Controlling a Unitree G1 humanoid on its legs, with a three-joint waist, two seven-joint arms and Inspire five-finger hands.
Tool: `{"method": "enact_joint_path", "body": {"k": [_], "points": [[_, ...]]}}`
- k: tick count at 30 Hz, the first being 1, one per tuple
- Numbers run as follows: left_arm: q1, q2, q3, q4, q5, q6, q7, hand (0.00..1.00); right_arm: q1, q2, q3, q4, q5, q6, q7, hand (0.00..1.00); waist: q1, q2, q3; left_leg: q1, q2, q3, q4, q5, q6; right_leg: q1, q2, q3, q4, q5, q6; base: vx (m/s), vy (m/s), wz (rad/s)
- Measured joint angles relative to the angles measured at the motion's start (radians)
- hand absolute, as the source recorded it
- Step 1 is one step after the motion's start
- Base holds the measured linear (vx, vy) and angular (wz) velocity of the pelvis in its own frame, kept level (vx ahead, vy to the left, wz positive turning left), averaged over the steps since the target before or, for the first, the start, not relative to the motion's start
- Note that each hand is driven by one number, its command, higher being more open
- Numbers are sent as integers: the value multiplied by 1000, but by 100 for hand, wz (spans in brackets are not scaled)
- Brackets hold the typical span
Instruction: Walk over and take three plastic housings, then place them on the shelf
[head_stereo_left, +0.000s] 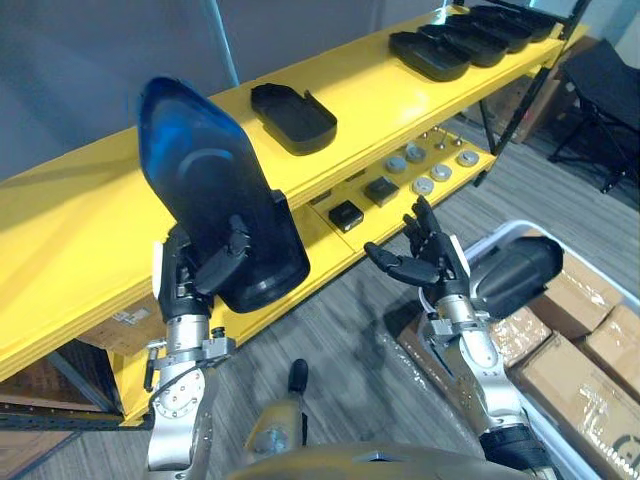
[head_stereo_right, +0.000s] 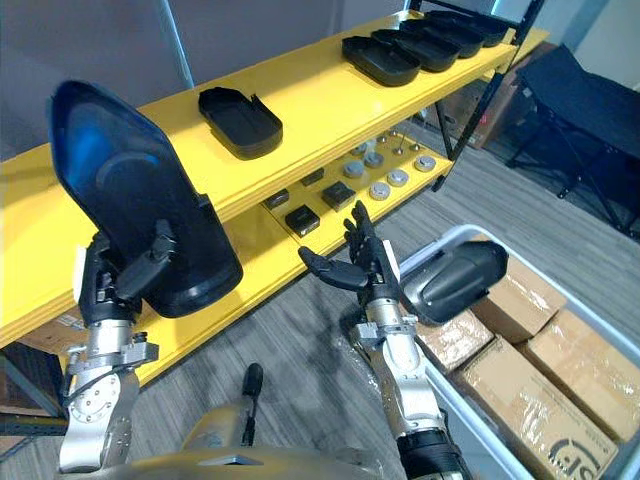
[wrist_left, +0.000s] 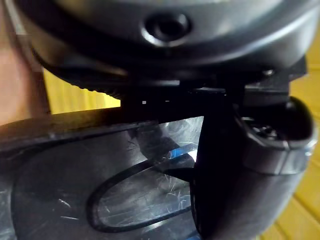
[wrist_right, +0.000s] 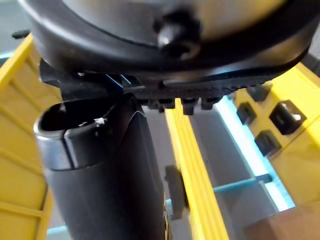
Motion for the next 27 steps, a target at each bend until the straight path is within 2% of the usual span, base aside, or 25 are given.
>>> {"method": "enact_joint_path", "body": {"k": [1, 2, 3, 4, 5, 6, 8, 9, 10, 11, 12, 13, 14, 15, 16, 17, 19, 20, 21, 22, 23, 24, 25, 26, 27], "points": [[0, -3, 0, 0, 0, 0, 2, 0, -1, 0, -2, -1, 0, -4, 3, 100, 3, -6, 5, -27, 1, 20, 48, -46, 20, -15, -8, 1, 9, 0, -1, -168, 28, 6], [-1, -2, 1, -1, 2, -1, 18, 0, -3, 0, -4, -4, 3, -21, 6, 100, 8, -1, 24, -90, -1, 46, 260, -79, 38, -29, -14, 8, 35, -2, -3, -116, 47, -15], [6, -4, 2, -1, 1, -1, 28, 0, -2, -1, -3, -5, 6, -25, 6, 100, 12, 6, 28, -86, 0, 60, 325, -96, 33, -28, -10, 13, 47, -8, 0, -96, 19, -12], [4, 1, 7, 1, 1, -1, 40, 0, -3, 6, -3, -6, 9, -30, 5, 100, 7, 6, 30, -81, -2, 76, 343, -143, 24, -28, -10, 22, 71, -24, 6, -27, -1, -10], [3, -3, 18, -7, 1, -1, 49, 0, -7, 18, 3, -15, 11, -41, 4, 100, 12, -11, 43, -83, -7, 87, 374, -167, 27, -30, -28, 26, 97, -41, 7, -9, 14, -6], [3, -3, 22, -11, 2, -1, 54, 0, -12, 21, 4, -16, 11, -47, 4, 100, 17, -17, 49, -87, -7, 91, 395, -183, 25, -29, -31, 31, 102, -46, 7, 39, 71, -11], [3, -3, 35, -20, 3, 1, 63, 0, -16, 40, 10, -45, 12, -50, 3, 100, 38, -31, 53, -119, -11, 100, 490, -259, 29, -14, -42, 32, 103, -71, 4, 110, 129, -3], [3, -3, 41, -26, 3, 2, 63, 0, -16, 51, 9, -50, 12, -52, 3, 100, 43, -37, 57, -120, -19, 103, 508, -278, 35, -2, -52, 32, 99, -79, -10, 184, 180, 8], [5, -3, 53, -43, 3, 6, 57, 0, -13, 63, 9, -52, 12, -60, 0, 100, 55, -52, 59, -116, -30, 121, 561, -324, 65, 32, -69, 28, 82, -96, -44, 266, 160, 15], [2, -3, 68, -55, 2, 5, 47, 0, -12, 71, 9, -54, 11, -62, -5, 100, 57, -58, 54, -115, -46, 120, 590, -370, 61, 33, -77, 41, 163, -75, -85, 300, 171, 31], [-3, -3, 74, -57, 2, 6, 43, 0, -11, 72, 11, -54, 11, -63, -8, 100, 54, -60, 50, -116, -62, 105, 596, -380, 68, 0, -93, 56, 242, -41, -94, 269, 131, 53], [-5, -2, 82, -61, 3, 6, 32, 0, -6, 71, 13, -54, 8, -65, -16, 100, 46, -64, 40, -113, -78, 88, 591, -387, 78, -55, -114, 77, 345, 21, -110, 326, 221, 73], [3, 4, 96, -83, 5, 6, 19, 0, -6, 73, 15, -54, 3, -67, -24, 100, 42, -70, 26, -103, -96, 66, 571, -395, 93, -111, -126, 103, 444, 124, -118, 428, 222, 71], [3, 13, 109, -104, 7, 6, 15, 0, -13, 78, 15, -53, -4, -74, -29, 100, 44, -73, 25, -72, -107, 47, 537, -389, 109, -151, -128, 139, 520, 216, -110, 443, 179, 55], [1, 19, 117, -112, 7, 6, 17, 0, -18, 80, 16, -52, -5, -80, -31, 100, 43, -72, 25, -54, -110, 36, 522, -383, 115, -169, -123, 149, 555, 199, -104, 482, 89, 45], [-4, 28, 132, -117, 6, 6, 21, 0, -36, 80, 18, -53, -22, -87, -33, 100, 41, -64, 26, 6, -108, 14, 476, -382, 117, -202, -95, 144, 590, 115, -97, 395, 52, 39], [-8, 38, 139, -115, -1, 6, 29, 0, -62, 66, 18, -53, -46, -91, -35, 100, 32, -51, 19, 81, -101, -18, 416, -380, 114, -221, -33, 143, 533, 62, -105, 344, 21, 39], [-22, 46, 137, -114, -2, 6, 33, 0, -85, 38, 14, -55, -46, -112, -38, 100, 26, -40, 9, 125, -96, -41, 376, -378, 111, -243, 21, 150, 445, 43, -113, 332, -24, 52], [-44, 52, 126, -108, -3, 6, 35, 0, -104, 6, 3, -77, -46, -122, -45, 100, 25, -31, -3, 146, -93, -60, 353, -378, 109, -275, 67, 182, 359, 37, -109, 313, -38, 60], [-60, 56, 118, -103, -3, 5, 36, 0, -118, -14, -7, -99, -46, -128, -48, 100, 22, -26, -8, 155, -94, -75, 343, -378, 105, -299, 91, 212, 306, 38, -106, 276, -67, 73], [-87, 63, 106, -86, -3, 4, 36, 0, -146, -42, -29, -135, -44, -131, -46, 100, 6, -18, -13, 167, -94, -105, 333, -381, 94, -335, 124, 260, 216, 52, -86, 310, -127, 86], [-101, 71, 97, -67, -3, 4, 37, 0, -169, -59, -48, -168, -43, -134, -45, 100, -3, -23, -20, 178, -101, -123, 333, -390, 73, -350, 138, 288, 108, 110, -84, 253, -115, 83], [-101, 78, 95, -62, -3, 4, 36, 0, -180, -62, -56, -181, -43, -138, -44, 100, -7, -37, -28, 182, -111, -130, 333, -397, 62, -352, 133, 284, 51, 194, -98, 317, -221, 80], [-98, 74, 93, -49, -3, 4, 35, 0, -197, -71, -69, -199, -42, -151, -38, 100, -14, -53, -48, 187, -123, -147, 345, -425, 39, -342, 116, 273, 0, 288, -79, 283, -211, 56], [-84, 55, 81, -34, -3, 8, 36, 0, -222, -87, -75, -201, -41, -156, -32, 100, -11, -18, -67, 184, -83, -155, 352, -437, 23, -310, 151, 243, -51, 307, -97, 331, -248, 42]]}}
